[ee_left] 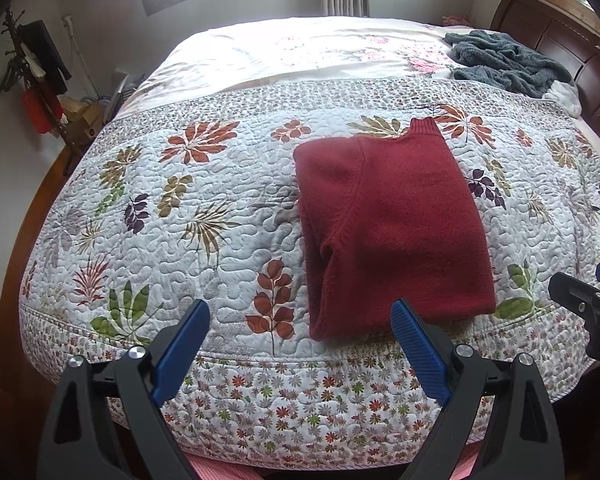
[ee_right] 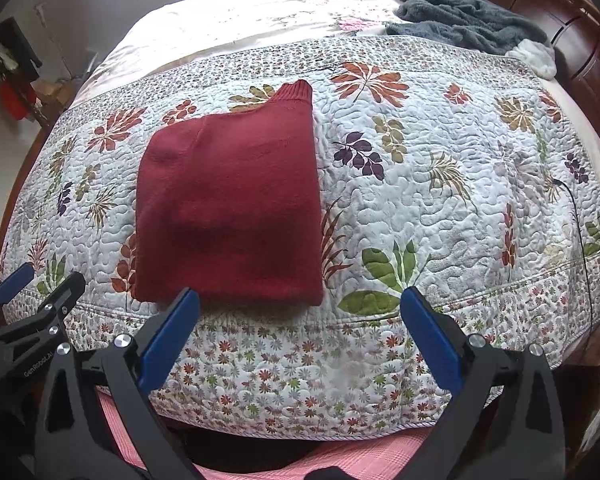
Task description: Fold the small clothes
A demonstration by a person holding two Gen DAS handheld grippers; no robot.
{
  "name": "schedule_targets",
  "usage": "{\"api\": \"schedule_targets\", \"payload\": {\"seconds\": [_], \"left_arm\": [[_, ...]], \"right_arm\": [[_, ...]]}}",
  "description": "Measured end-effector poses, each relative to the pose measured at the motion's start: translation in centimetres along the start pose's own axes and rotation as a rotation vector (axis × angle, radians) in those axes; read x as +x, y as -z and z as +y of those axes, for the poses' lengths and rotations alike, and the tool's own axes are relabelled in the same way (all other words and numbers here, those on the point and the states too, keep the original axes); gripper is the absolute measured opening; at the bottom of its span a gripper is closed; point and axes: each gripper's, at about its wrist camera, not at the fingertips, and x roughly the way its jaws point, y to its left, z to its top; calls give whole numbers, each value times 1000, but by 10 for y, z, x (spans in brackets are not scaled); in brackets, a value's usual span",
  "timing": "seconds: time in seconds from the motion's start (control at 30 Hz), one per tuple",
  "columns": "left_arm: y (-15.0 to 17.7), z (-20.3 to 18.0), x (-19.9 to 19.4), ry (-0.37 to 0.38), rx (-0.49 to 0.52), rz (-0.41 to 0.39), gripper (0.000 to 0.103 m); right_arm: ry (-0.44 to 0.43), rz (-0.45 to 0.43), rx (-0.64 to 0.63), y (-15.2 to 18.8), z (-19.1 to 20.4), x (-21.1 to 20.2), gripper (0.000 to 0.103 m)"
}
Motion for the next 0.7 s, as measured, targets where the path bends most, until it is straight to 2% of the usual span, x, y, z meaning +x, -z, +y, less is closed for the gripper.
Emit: {"api": "schedule_targets", "payload": {"seconds": [0.5, 0.7], "left_arm": [[1, 1, 4, 3, 0, 6, 92], [1, 1, 3, 1, 3, 2, 92]], "right_arm": [[-1, 4, -11, -2, 0, 4, 99], [0, -30, -15, -2, 1, 1, 99]]}}
